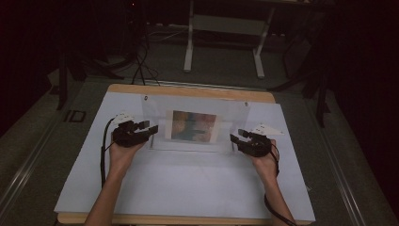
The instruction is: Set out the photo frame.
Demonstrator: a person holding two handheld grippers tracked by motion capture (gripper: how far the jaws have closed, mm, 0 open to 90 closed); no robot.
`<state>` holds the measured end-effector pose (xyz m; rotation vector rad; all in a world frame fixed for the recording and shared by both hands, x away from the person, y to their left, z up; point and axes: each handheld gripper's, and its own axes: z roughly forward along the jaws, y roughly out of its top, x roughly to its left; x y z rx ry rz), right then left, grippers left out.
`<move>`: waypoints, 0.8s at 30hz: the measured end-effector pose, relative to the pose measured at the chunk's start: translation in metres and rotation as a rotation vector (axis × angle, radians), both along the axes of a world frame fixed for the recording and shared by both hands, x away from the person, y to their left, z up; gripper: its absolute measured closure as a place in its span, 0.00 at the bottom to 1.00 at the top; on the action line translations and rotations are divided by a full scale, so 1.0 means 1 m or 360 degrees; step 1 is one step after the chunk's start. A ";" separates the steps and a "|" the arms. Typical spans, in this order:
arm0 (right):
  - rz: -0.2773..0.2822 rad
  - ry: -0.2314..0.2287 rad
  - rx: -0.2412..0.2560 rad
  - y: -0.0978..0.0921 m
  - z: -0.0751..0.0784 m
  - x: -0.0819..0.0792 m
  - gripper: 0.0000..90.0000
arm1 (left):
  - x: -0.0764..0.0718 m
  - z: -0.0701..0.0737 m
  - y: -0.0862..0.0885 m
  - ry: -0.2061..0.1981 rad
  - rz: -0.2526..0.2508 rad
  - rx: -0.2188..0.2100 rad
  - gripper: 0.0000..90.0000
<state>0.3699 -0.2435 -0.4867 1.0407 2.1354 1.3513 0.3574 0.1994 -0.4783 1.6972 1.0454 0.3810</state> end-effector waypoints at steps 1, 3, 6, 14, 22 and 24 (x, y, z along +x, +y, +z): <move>-0.0015 0.0007 -0.0005 0.000 0.000 0.000 0.52 | 0.000 0.000 0.000 -0.0001 0.0004 0.0006 0.49; -0.0023 0.0010 -0.0016 0.001 0.000 0.001 0.49 | 0.000 0.000 -0.001 -0.0008 0.0000 0.0025 0.44; -0.0020 0.0006 -0.0044 0.001 -0.001 0.000 0.45 | -0.001 0.000 -0.002 -0.0012 0.0014 0.0033 0.42; -0.0018 0.0030 -0.0032 -0.001 0.001 -0.001 0.38 | -0.006 0.004 0.007 -0.0041 0.0048 0.0010 0.41; -0.0001 0.0060 -0.0033 -0.003 0.002 -0.002 0.34 | -0.015 0.007 0.013 -0.0071 0.0063 0.0047 0.41; 0.0005 0.0066 -0.0042 -0.004 0.002 -0.002 0.33 | -0.018 0.007 0.016 -0.0068 0.0077 0.0051 0.41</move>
